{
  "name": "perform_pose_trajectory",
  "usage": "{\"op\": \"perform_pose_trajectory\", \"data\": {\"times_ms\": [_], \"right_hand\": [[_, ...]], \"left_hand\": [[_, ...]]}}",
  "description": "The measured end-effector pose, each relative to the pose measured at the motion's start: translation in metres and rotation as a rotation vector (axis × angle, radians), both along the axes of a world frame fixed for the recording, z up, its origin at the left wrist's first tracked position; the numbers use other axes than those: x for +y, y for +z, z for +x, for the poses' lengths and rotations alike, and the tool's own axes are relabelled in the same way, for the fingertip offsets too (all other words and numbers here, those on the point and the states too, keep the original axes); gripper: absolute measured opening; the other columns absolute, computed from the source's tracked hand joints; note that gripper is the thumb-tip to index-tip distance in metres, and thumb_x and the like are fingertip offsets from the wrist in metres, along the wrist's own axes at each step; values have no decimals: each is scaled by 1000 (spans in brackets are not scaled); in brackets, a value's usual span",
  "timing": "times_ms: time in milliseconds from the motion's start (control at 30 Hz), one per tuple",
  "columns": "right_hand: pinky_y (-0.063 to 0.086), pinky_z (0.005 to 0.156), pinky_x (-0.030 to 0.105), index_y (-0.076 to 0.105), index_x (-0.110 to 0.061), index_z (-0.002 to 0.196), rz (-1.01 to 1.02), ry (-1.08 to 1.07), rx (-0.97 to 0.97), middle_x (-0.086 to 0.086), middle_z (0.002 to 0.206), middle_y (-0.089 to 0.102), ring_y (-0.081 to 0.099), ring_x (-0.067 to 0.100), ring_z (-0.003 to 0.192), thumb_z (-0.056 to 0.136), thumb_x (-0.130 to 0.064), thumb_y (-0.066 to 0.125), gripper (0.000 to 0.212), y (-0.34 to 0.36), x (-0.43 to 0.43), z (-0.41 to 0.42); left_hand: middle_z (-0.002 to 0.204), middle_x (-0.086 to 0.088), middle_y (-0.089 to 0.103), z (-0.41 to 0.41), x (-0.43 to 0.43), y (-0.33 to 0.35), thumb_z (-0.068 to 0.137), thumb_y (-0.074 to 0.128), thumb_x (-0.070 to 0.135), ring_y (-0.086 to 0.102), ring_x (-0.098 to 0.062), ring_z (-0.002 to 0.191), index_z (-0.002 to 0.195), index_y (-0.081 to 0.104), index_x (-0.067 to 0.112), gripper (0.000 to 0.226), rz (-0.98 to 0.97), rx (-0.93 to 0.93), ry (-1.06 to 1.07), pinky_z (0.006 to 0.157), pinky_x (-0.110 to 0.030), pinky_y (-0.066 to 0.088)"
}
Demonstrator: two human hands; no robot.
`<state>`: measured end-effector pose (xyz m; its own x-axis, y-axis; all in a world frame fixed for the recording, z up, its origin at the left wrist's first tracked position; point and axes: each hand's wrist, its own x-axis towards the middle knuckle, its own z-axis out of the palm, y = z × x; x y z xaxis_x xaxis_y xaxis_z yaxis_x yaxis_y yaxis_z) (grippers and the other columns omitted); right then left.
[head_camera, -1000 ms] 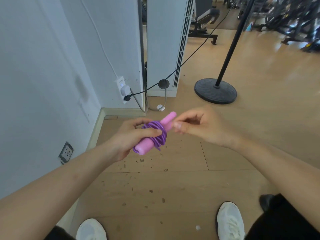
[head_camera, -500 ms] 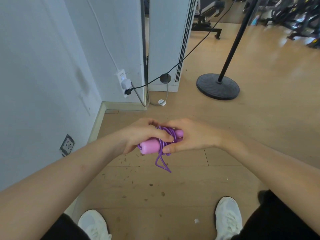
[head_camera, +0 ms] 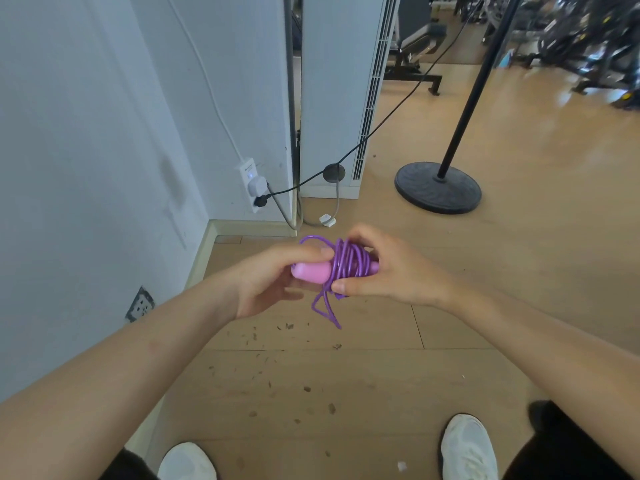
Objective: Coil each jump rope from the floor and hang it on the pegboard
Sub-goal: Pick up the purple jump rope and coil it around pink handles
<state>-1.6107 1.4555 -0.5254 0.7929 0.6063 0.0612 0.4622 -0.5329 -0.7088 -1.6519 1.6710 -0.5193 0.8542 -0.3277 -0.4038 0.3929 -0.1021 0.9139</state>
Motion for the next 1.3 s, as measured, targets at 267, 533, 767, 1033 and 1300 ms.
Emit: {"op": "perform_pose_trajectory", "data": {"times_ms": [267,533,767,1033,1300], "right_hand": [[53,84,46,42,-33,109,39,-158,-91,-13,104,62,63,14,95,61,-64,77,66,-6,5,0],[52,88,42,51,-36,125,45,-223,-155,-17,110,61,60,9,99,61,-63,74,73,-9,-5,14],[51,77,41,47,-33,103,9,-254,-158,-15,93,54,54,10,84,63,-52,79,55,-19,-16,25],[43,64,32,41,-23,101,-33,-228,-87,-9,88,53,53,16,76,67,-43,84,59,-27,-13,18],[44,74,19,43,-37,118,33,-155,6,-24,100,57,58,-5,90,69,-37,87,66,-24,-6,4]], "left_hand": [[96,-12,73,-7,-11,-5,74,81,7,69,-24,88,109,73,16,37,2,-155,76,86,-36,58],[94,-4,78,-11,-6,-13,70,81,2,73,-21,89,118,65,19,53,210,-220,90,89,-38,55],[79,3,61,-15,-6,-10,68,85,-5,60,-14,72,105,72,20,47,217,-307,201,83,-37,52],[83,1,77,-14,-1,-11,71,84,-4,71,-13,75,111,71,17,47,344,-571,342,85,-35,59],[78,-2,68,-12,3,-10,78,85,21,64,-12,69,81,77,21,9,408,-739,379,69,-24,53]]}}
